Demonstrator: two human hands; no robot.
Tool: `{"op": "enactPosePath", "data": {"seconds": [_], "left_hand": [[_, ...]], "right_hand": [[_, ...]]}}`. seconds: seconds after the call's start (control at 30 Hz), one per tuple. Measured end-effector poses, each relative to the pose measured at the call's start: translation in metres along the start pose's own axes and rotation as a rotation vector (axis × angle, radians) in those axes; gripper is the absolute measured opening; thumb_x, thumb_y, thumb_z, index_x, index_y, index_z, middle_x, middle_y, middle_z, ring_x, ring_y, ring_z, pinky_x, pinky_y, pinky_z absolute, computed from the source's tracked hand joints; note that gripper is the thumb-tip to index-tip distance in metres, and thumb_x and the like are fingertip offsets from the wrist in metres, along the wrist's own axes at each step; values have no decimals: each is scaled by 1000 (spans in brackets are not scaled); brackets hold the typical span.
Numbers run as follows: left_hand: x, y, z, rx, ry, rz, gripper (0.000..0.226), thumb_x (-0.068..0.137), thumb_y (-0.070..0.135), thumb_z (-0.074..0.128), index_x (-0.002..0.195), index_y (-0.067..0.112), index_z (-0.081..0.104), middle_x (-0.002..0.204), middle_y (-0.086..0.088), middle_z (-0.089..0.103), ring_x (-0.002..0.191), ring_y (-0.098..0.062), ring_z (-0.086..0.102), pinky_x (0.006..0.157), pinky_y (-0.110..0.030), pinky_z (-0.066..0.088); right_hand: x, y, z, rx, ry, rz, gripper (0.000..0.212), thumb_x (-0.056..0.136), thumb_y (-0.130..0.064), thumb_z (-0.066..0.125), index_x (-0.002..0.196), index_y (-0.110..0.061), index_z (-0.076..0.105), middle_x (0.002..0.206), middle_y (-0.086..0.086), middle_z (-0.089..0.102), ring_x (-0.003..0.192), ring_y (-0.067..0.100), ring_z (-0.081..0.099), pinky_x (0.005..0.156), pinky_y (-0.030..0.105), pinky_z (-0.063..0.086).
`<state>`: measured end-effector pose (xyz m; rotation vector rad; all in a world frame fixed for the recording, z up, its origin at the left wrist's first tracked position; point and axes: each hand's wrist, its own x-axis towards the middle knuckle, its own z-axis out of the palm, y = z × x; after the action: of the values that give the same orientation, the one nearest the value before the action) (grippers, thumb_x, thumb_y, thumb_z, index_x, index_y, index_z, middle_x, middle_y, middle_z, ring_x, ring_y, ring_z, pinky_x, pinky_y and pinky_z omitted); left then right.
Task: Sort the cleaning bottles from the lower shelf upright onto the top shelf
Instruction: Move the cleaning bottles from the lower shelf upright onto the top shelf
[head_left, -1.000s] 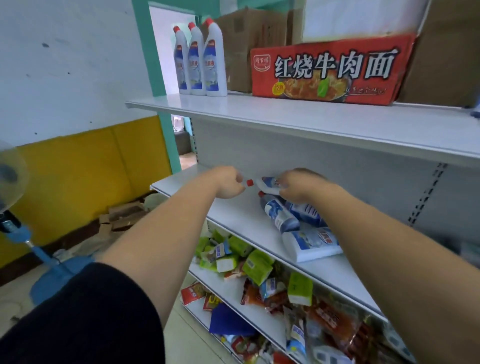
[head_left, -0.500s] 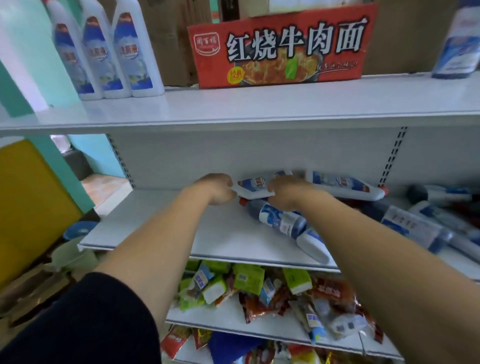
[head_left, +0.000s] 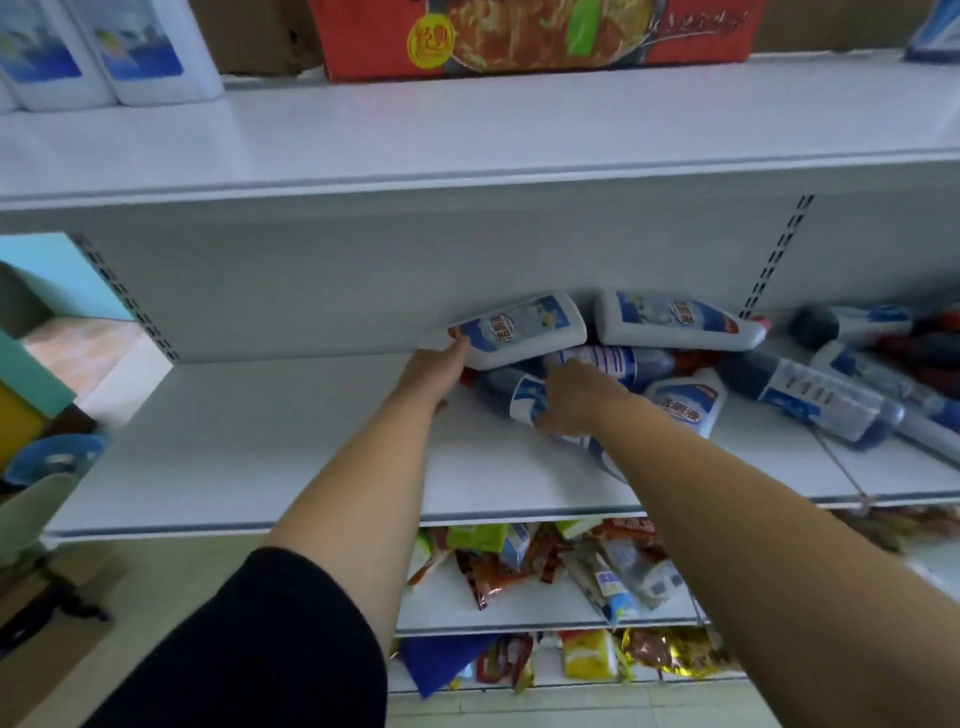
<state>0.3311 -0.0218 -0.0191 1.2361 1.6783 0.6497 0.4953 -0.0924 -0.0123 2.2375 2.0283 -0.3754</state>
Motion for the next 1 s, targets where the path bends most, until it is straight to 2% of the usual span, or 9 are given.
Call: {"op": "enactPosePath", "data": {"seconds": [0.07, 0.17, 0.27, 0.4, 0.53, 0.73, 0.83, 0.93, 1.0], "left_hand": [[12, -2, 15, -188, 47, -57, 64, 89, 59, 59, 135, 15, 50, 126, -9, 60, 111, -28, 63, 66, -31, 54], [35, -2, 33, -374, 133, -78, 77, 84, 51, 74, 140, 8, 44, 137, -10, 56, 123, -26, 58, 102, -31, 48], [48, -1, 40, -491, 73, -130, 73, 80, 52, 77, 133, 7, 56, 130, -8, 61, 116, -28, 61, 101, -33, 48], [61, 2, 39, -668, 33, -180, 44, 74, 45, 82, 102, 14, 66, 111, -10, 72, 95, -26, 70, 91, -41, 58], [51, 11, 28, -802, 129, -151, 41, 81, 34, 78, 111, 10, 64, 102, -8, 71, 82, -22, 68, 75, -35, 58], [47, 21, -18, -887, 331, 119, 60, 54, 58, 73, 99, 27, 48, 110, -5, 69, 93, -26, 71, 86, -51, 59], [35, 22, -47, -944, 433, 130, 66, 56, 73, 64, 104, 31, 46, 113, 1, 65, 97, -25, 70, 87, -47, 59], [17, 17, -70, -1032, 457, 103, 81, 76, 67, 68, 138, 19, 49, 128, -6, 63, 105, -26, 68, 91, -45, 58], [3, 9, -80, -1035, 409, 91, 74, 77, 60, 77, 128, 13, 55, 121, -9, 67, 99, -25, 70, 88, -43, 60]], "right_hand": [[5, 1, 3, -24, 16, 12, 71, 90, -44, 64, 145, -7, 37, 136, 17, 51, 123, 34, 52, 94, 43, 45], [11, 4, 7, 5, 10, 32, 72, 86, -46, 69, 140, -7, 39, 135, 15, 53, 121, 34, 54, 97, 44, 44], [12, 4, 12, 76, 1, 32, 88, 81, -46, 75, 144, -3, 31, 142, 19, 47, 124, 35, 54, 101, 45, 48], [7, -2, 15, -5, -10, 22, 90, 80, -53, 75, 145, -5, 35, 149, 19, 35, 127, 34, 50, 99, 42, 47], [-1, -5, 11, 20, 16, 55, 103, 75, -56, 77, 149, -6, 25, 147, 17, 40, 126, 34, 53, 96, 45, 49], [-15, -4, -11, 272, -55, 121, 85, 75, -45, 79, 136, -5, 35, 112, 7, 60, 93, 24, 60, 75, 34, 52], [-26, -1, -8, 568, -93, 172, 57, 82, -42, 74, 122, -7, 52, 103, 9, 65, 89, 25, 63, 77, 32, 52], [-38, 2, -9, 1279, -122, 293, 49, 89, -42, 67, 119, -6, 57, 96, 17, 70, 80, 31, 67, 82, 40, 56], [-46, 3, -14, 1516, -112, 283, 44, 91, -36, 66, 122, -6, 57, 97, 17, 71, 81, 31, 68, 82, 42, 57]]}}
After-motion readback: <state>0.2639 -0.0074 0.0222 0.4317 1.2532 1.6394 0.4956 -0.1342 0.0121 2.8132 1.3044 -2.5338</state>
